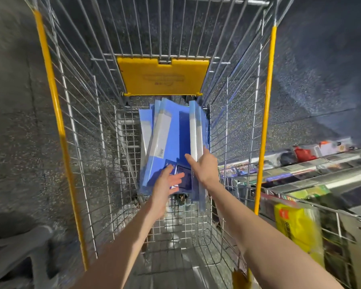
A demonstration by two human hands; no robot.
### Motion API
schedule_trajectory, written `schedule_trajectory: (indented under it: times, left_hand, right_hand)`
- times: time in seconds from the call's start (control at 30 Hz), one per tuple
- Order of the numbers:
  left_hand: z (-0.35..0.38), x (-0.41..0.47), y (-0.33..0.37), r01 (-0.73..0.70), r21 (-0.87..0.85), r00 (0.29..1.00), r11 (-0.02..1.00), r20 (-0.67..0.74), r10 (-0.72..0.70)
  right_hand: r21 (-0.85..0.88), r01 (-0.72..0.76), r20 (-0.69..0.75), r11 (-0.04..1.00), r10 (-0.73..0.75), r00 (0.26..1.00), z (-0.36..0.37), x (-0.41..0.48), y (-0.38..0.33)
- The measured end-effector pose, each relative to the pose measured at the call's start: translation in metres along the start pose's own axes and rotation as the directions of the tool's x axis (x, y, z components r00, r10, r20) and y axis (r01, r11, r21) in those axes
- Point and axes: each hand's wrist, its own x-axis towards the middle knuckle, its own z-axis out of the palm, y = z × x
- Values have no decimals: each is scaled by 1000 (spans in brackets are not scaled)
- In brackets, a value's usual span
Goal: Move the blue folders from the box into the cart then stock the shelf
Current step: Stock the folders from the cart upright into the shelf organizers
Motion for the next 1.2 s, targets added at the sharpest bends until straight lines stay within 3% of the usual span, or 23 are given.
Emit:
schedule_trajectory:
  times: [0.17,0.4,0.6,0.73,0.9,1.03,1.2]
  left_hand:
    - [-7,-14,10,-22,76,1000,997,-6,23]
    - [-6,-46,23,-96,182,994,978,60,87]
    - [-5,-80,32,-266,289,964,919,90,251]
    - [-6,-137,34,-433,329,901,839,193,390]
    - [-24,-198,13,-605,303,796,737,270,542]
    - [-52,-236,-1,-680,217,727,700,319,608]
    - [-87,-280,-24,-722,161,666,672,424,614]
  right_hand:
    - [-39,6,15,999,-5,1000,-13,-5,4]
    - [109,68,-91,992,-58,994,-53,-53,-14]
    - [252,83,-143,964,-48,989,-68,-113,-47]
    - [412,121,-168,903,-55,984,-76,-170,-72]
    - [755,127,-88,644,-93,992,-71,-252,-99]
    - [691,114,-126,714,-37,991,-64,-316,-112]
    - [716,257,-186,650,-177,966,-50,-385,-114]
